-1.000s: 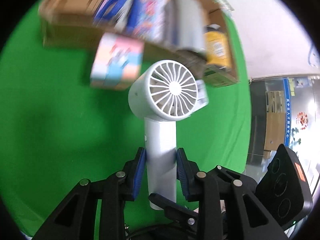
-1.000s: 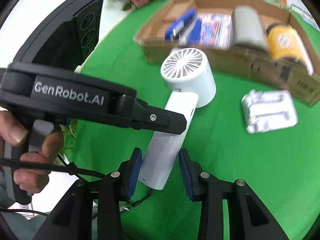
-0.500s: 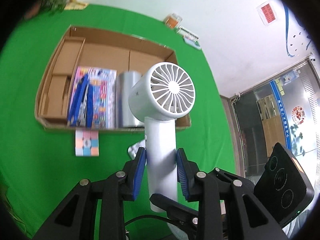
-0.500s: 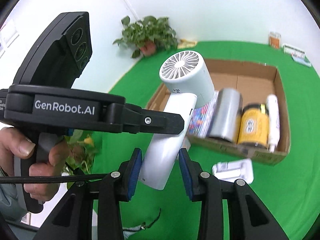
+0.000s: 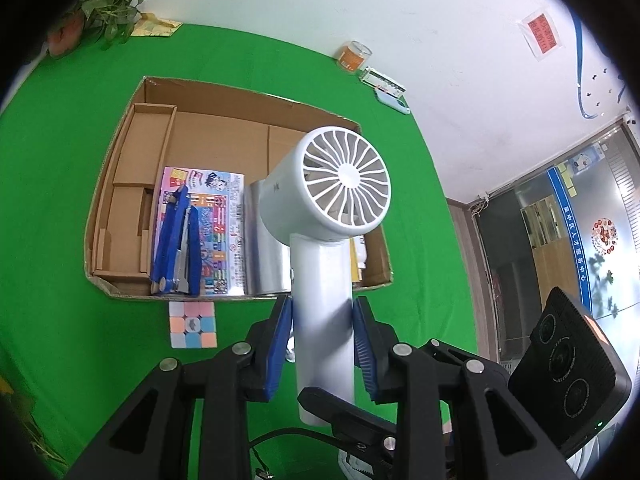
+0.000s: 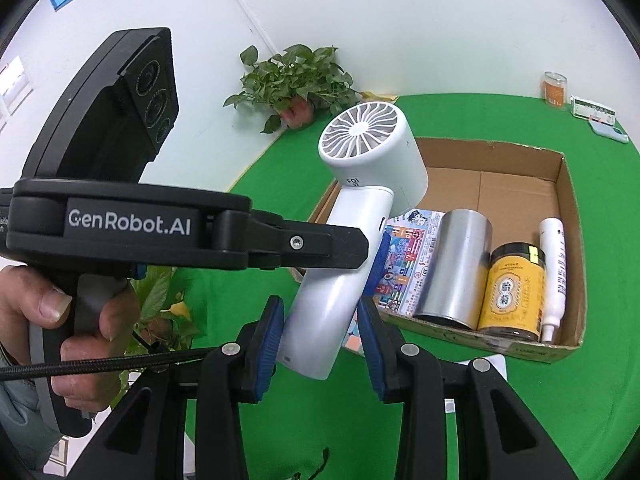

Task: Organize rigid objects
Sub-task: 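Lift the white fan and carry it over the box with the right gripper, then lower the white fan into the box beside the silver cup and release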

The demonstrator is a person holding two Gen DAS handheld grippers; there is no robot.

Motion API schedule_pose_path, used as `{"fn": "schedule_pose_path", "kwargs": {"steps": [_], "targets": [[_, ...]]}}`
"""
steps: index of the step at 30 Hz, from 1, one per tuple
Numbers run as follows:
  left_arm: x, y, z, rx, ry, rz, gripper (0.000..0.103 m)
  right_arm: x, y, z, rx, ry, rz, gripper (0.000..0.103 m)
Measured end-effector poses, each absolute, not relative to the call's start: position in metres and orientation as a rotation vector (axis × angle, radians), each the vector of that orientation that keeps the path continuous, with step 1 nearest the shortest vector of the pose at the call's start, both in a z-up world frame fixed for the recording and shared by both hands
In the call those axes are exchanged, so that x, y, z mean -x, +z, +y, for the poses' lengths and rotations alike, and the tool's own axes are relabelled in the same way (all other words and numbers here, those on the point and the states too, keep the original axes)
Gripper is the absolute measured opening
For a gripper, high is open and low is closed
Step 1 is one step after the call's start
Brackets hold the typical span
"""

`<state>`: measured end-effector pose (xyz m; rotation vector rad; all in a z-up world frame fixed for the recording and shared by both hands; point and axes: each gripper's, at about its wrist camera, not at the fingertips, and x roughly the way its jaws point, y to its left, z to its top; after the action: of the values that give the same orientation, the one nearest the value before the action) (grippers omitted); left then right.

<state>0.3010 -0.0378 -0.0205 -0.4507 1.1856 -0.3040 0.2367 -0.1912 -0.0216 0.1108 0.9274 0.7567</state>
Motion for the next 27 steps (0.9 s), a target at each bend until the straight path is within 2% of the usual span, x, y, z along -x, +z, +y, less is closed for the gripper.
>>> {"fn": "schedule_pose_path", "kwargs": {"steps": [8,22,23,24,27], "targets": [[-0.334,-0.049,-0.019,0.458,-0.288,1.239,0.03,-0.273,-0.044,-0.166,-0.097,0.756,0.996,0.036],[-0.405,-0.12,0.006,0.451,-0.212,1.357,0.029,-0.365,-0.124,-0.125,-0.152,0.747,1.141,0.038],[-0.408,-0.125,0.004,0.436,-0.205,1.368,0.027,-0.37,-0.131,-0.123,-0.145,0.729,1.155,0.041],[-0.411,-0.132,0.002,0.416,-0.195,1.383,0.016,-0.373,-0.138,-0.123,-0.126,0.693,1.178,0.047],[-0.41,-0.142,0.002,0.42,-0.186,1.416,0.014,-0.371,-0.148,-0.137,-0.09,0.604,1.225,0.048]]}}
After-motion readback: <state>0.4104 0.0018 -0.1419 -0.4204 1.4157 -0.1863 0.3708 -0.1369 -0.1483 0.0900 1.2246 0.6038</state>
